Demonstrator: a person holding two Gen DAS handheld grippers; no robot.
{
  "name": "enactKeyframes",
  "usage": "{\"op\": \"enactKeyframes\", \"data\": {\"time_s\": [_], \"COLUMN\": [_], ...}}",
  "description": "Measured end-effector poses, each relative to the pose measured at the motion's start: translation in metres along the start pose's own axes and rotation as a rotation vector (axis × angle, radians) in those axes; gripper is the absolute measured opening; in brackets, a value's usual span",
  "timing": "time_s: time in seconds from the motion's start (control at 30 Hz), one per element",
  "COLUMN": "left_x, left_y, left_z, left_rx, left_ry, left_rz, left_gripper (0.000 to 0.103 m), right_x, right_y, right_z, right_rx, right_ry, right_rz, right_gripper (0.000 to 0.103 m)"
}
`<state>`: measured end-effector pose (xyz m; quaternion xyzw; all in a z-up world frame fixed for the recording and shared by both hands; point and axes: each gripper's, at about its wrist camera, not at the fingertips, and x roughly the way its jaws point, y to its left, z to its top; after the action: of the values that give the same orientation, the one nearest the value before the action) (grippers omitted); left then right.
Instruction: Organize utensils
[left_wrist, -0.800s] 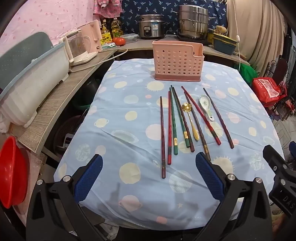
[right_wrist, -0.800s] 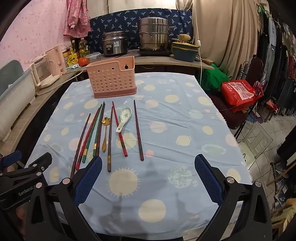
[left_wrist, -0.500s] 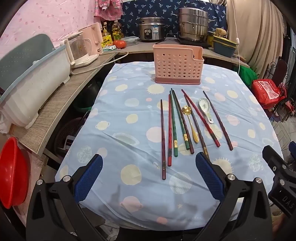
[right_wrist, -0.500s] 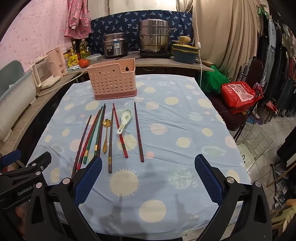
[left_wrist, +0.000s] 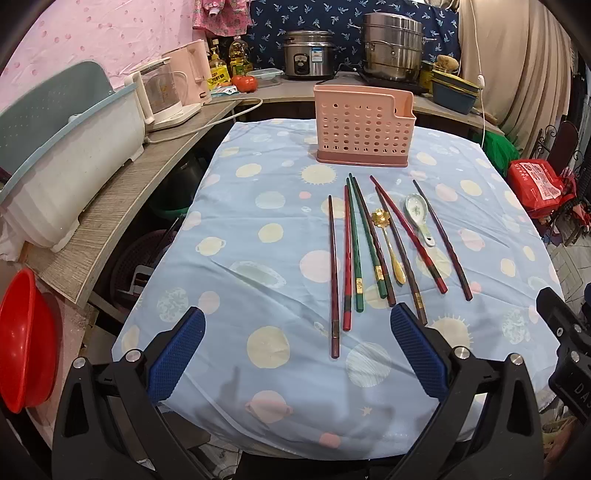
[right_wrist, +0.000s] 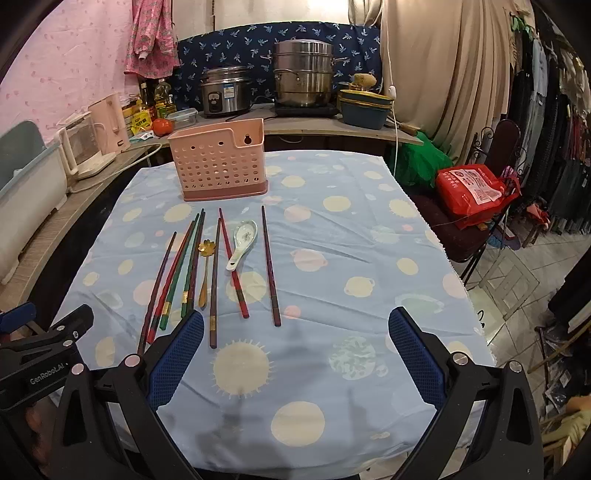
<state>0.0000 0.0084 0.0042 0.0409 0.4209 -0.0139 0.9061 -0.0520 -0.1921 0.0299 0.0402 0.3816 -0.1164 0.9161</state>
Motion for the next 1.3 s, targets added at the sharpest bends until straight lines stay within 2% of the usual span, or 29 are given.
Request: {"op": "enactKeyframes", "data": {"time_s": [1.3], "left_x": [0.0097], "left_y": [0.0069], "left_z": [-0.0041], "left_rx": [-0.008], "left_ry": [0.025], "left_rz": [-0.003], "left_gripper": [0.096], "right_x": [0.0084], "right_y": [-0.0034], "right_z": [-0.0042], "right_rx": [0.01], "right_ry": [0.004], "right_rz": [-0.028], "right_gripper": [0.096]}}
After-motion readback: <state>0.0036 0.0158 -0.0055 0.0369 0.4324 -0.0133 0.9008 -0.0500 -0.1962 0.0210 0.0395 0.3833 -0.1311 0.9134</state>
